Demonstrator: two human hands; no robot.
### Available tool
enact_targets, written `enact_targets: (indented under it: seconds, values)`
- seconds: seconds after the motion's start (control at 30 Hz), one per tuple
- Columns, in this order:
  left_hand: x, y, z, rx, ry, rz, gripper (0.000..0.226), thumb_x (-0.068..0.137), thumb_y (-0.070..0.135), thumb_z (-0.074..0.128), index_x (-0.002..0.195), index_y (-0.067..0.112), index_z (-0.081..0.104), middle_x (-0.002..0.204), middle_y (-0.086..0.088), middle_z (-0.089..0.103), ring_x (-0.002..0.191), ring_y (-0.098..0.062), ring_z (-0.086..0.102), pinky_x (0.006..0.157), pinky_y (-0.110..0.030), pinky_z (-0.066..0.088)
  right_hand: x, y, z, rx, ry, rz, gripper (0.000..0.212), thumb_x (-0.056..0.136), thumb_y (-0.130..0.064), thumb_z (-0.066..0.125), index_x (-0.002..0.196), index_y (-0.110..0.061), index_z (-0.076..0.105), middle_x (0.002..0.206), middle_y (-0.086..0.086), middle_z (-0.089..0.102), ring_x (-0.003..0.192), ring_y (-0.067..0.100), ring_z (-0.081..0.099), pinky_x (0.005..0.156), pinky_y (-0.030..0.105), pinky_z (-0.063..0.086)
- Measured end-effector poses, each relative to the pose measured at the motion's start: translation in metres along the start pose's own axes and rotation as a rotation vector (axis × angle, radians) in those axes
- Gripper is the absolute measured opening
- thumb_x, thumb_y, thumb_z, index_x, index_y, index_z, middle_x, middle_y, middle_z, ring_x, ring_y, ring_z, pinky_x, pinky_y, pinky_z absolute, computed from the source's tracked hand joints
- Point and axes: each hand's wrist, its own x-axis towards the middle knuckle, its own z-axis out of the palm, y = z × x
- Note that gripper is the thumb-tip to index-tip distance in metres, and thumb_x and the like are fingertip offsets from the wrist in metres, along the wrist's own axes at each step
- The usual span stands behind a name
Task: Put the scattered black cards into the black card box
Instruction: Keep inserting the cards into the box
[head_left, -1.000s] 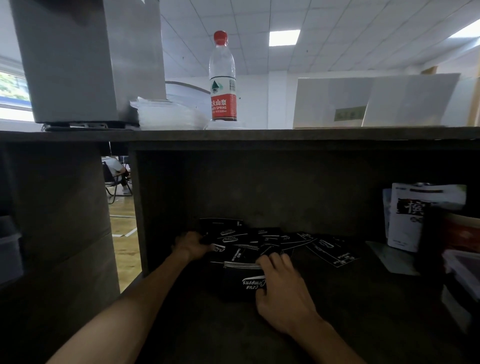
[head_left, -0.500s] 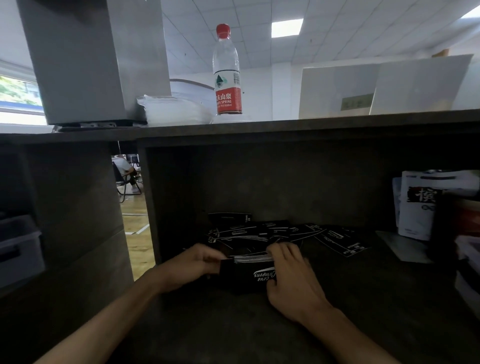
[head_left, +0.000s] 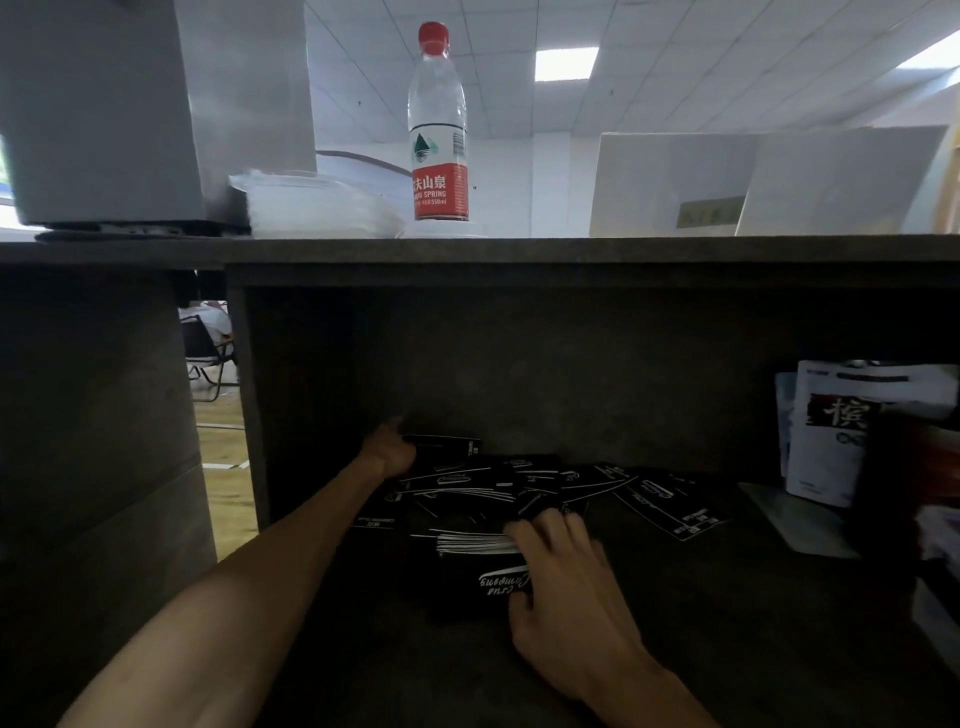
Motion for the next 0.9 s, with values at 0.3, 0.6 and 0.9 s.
enact_targets:
  seconds: [0.3, 0.6, 0.9]
  values:
    - [-0.020, -0.012, 0.004, -0.639, 0.382, -0.108, 0.016, 0.086, 0.015, 0.073, 0.093, 0.002, 0.069, 0.093, -0.017, 0.072, 0.080, -0.027, 0.069, 0.075, -0.031, 0.054, -0.002, -0.002, 0.000, -0.004, 0.035, 0.014, 0.053, 0.080, -0.031, 0.048, 0.132, -0.036, 0.038, 0.122, -0.013, 0.034, 0.116, 0.010, 0.031, 0.101, 0.030, 0.035]
    - [-0.158, -0.022, -0.030, -0.763, -0.047, 0.038, 0.029, 0.091, -0.007, 0.055, 0.114, 0.011, 0.061, 0.105, -0.013, 0.069, 0.090, -0.023, 0.068, 0.064, -0.024, 0.056, -0.002, -0.005, -0.003, -0.027, 0.020, 0.056, 0.058, 0.082, -0.033, 0.048, 0.139, -0.034, 0.037, 0.134, -0.011, 0.036, 0.125, 0.011, 0.031, 0.103, 0.031, 0.037]
    - [-0.197, -0.032, -0.042, -0.300, -0.317, 0.267, 0.029, 0.096, 0.008, 0.055, 0.113, 0.029, 0.064, 0.104, 0.014, 0.072, 0.101, 0.002, 0.065, 0.080, -0.009, 0.049, -0.002, -0.005, -0.002, -0.023, 0.040, 0.143, 0.066, 0.081, -0.036, 0.048, 0.146, -0.032, 0.035, 0.134, -0.008, 0.043, 0.123, 0.012, 0.036, 0.101, 0.034, 0.040]
